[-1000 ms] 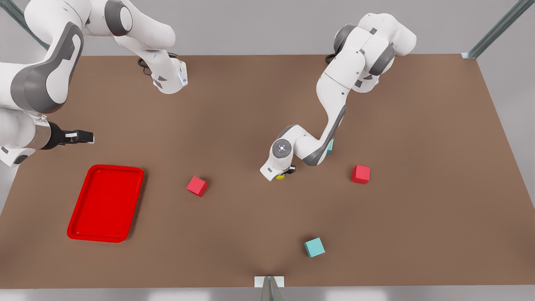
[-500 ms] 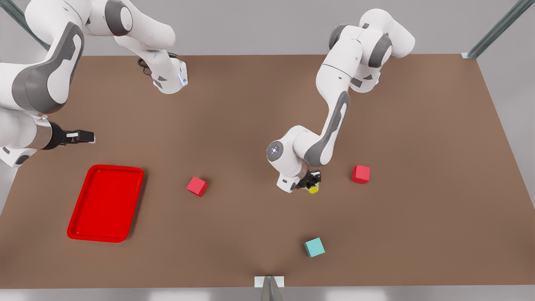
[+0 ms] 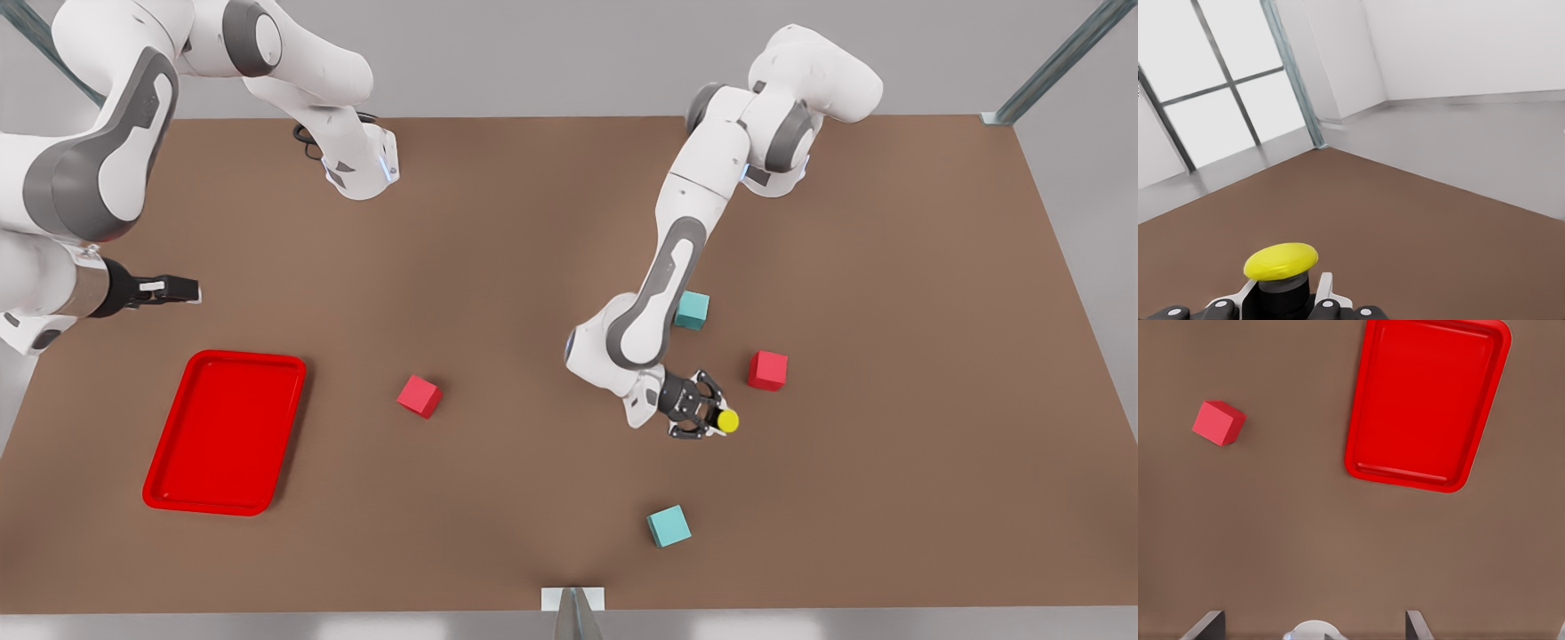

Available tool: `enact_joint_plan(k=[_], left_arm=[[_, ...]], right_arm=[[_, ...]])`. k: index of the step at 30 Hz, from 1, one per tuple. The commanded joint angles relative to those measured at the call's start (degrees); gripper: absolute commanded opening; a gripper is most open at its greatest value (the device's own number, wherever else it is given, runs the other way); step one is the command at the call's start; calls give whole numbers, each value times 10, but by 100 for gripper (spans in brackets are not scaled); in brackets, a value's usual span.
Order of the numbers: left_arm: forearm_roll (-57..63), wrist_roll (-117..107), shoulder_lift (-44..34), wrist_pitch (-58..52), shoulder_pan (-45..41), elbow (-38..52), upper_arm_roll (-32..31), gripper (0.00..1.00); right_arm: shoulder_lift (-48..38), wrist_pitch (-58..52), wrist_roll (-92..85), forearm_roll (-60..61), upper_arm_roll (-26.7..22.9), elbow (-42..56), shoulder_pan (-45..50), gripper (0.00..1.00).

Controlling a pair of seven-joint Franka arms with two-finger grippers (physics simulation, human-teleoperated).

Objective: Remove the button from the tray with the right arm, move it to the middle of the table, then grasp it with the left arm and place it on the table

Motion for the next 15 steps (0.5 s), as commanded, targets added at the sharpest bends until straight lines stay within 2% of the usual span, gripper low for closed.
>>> enact_joint_plan(k=[1, 8, 10, 15], left_arm=[[29, -510, 7, 26, 1, 0, 0, 46], [80, -506, 55, 25, 9, 0, 0, 45], [102, -504, 61, 24, 9, -1, 0, 45], [132, -483, 68, 23, 11, -7, 0, 45]], right_arm=[[-1, -2, -1, 0, 0, 0, 0, 100], [-1, 17, 1, 0, 3, 8, 12, 100], [-1, 15, 5, -3, 2, 3, 61, 100], [5, 58, 132, -5, 1, 2, 94, 100]])
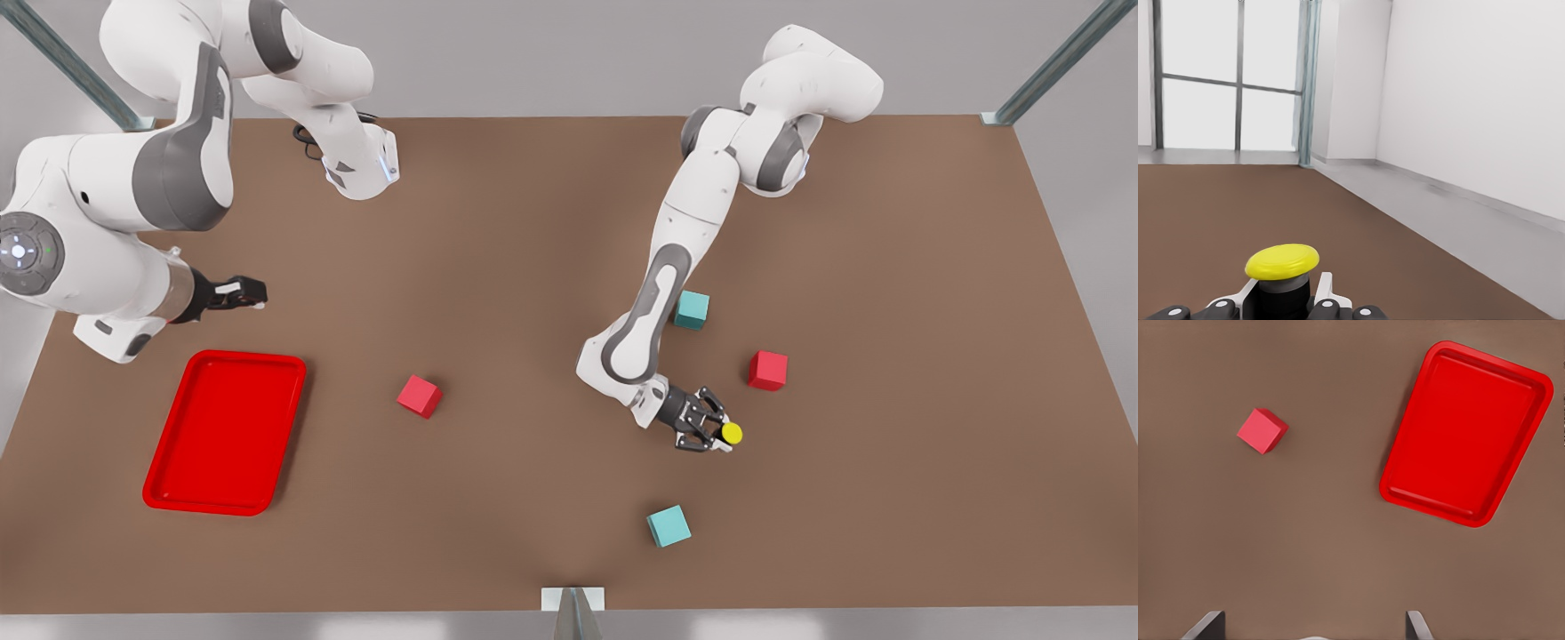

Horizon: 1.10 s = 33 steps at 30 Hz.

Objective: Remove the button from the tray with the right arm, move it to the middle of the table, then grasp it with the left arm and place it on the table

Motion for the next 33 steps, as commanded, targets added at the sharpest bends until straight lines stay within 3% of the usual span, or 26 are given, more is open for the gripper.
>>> enact_joint_plan(k=[1, 12, 13, 14, 15, 28, 31, 33], left_arm=[[29, -201, 1, 3, 1, -7, 0, 45], [36, -35, 25, 1, 1, -19, 0, 46], [34, -35, 26, 2, 1, -19, 0, 54], [35, -39, 28, 2, 4, -19, 0, 87], [35, -40, 31, 4, 7, -19, 0, 100], [40, -29, 19, 2, 4, -16, 1, 100], [43, 74, -12, 1, 3, -15, 3, 100], [40, 290, -62, -4, -6, -17, 0, 100]], right_arm=[[1, 51, 111, -4, -1, 0, -2, 100], [32, 76, 106, 6, -6, 25, -4, 100], [32, 75, 107, 7, -4, 25, -3, 100], [32, 74, 108, 7, -3, 25, -2, 100], [32, 74, 108, 7, -2, 25, -3, 100], [32, 74, 108, 7, -4, 25, -3, 100], [32, 74, 108, 7, -4, 25, -3, 100], [32, 73, 108, 7, -4, 25, -3, 100]])
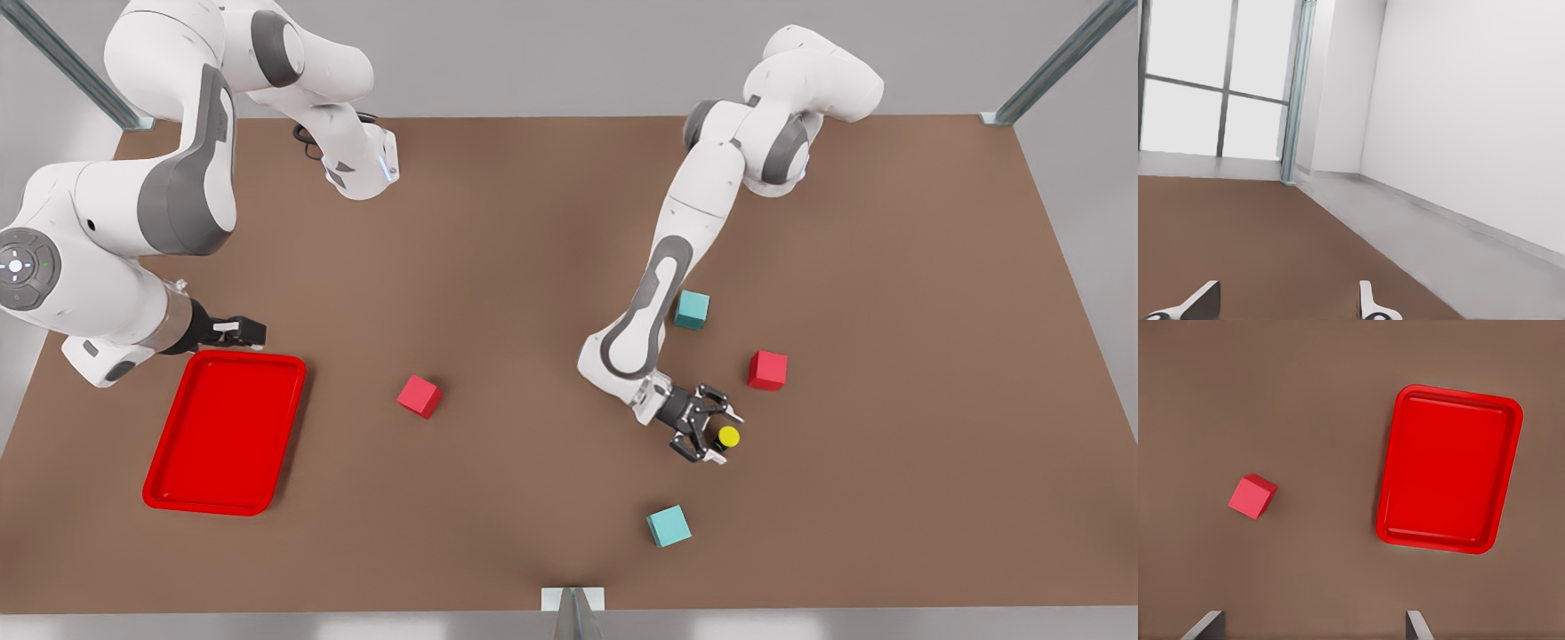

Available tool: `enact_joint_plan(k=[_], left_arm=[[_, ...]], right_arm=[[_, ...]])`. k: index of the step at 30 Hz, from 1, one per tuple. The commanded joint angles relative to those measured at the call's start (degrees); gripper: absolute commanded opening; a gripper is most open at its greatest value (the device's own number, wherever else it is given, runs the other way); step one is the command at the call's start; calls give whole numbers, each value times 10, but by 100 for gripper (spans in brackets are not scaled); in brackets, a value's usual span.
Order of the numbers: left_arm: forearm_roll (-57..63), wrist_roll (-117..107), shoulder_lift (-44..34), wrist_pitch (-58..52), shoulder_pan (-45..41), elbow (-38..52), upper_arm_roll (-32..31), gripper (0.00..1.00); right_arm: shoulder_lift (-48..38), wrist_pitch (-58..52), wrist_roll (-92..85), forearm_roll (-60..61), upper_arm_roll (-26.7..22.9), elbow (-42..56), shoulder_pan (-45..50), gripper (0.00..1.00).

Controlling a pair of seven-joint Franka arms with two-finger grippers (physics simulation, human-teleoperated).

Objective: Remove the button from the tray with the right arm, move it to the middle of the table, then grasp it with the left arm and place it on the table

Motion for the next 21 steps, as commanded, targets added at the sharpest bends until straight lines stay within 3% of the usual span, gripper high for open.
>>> enact_joint_plan(k=[1, 2, 4, 5, 6, 8, 10, 11, 12, 13, 16, 21], left_arm=[[-25, 492, -48, -45, -4, 1, -1, 100], [-122, 663, -115, -49, -6, 2, -15, 100], [-556, 1102, -220, -164, -4, 67, -1, 100], [-686, 1197, -291, -209, 32, 67, 3, 100], [-730, 1314, -329, -273, 98, 68, 3, 100], [-741, 1435, -353, -355, 210, 147, 4, 100], [-695, 1439, -385, -382, 212, 147, -2, 100], [-690, 1439, -410, -384, 247, 142, -60, 100], [-660, 1441, -446, -345, 258, 102, -80, 100], [-644, 1443, -500, -270, 262, 7, -91, 100], [-645, 1442, -541, -144, 266, -122, -93, 100], [-668, 1451, -543, -145, 269, -126, -91, 100]], right_arm=[[-1, 0, 17, 0, 0, 0, 1, 100], [-1, 0, 17, 0, 1, 0, 1, 100], [-1, 0, 18, 0, 1, 0, 3, 100], [-1, 0, 18, 0, 1, 0, 3, 100], [-1, 0, 18, 0, 0, 1, 1, 100], [-1, 0, 18, 0, 1, 1, 1, 100], [-1, 0, 18, 0, 2, 1, 2, 100], [-1, 0, 17, 0, 2, 1, 2, 100], [-1, 0, 17, 0, 2, 1, 2, 100], [-1, 0, 18, 0, 2, 0, 2, 100], [-1, 0, 18, 0, 2, 1, 2, 100], [-1, 0, 18, 0, 3, 0, 2, 100]])
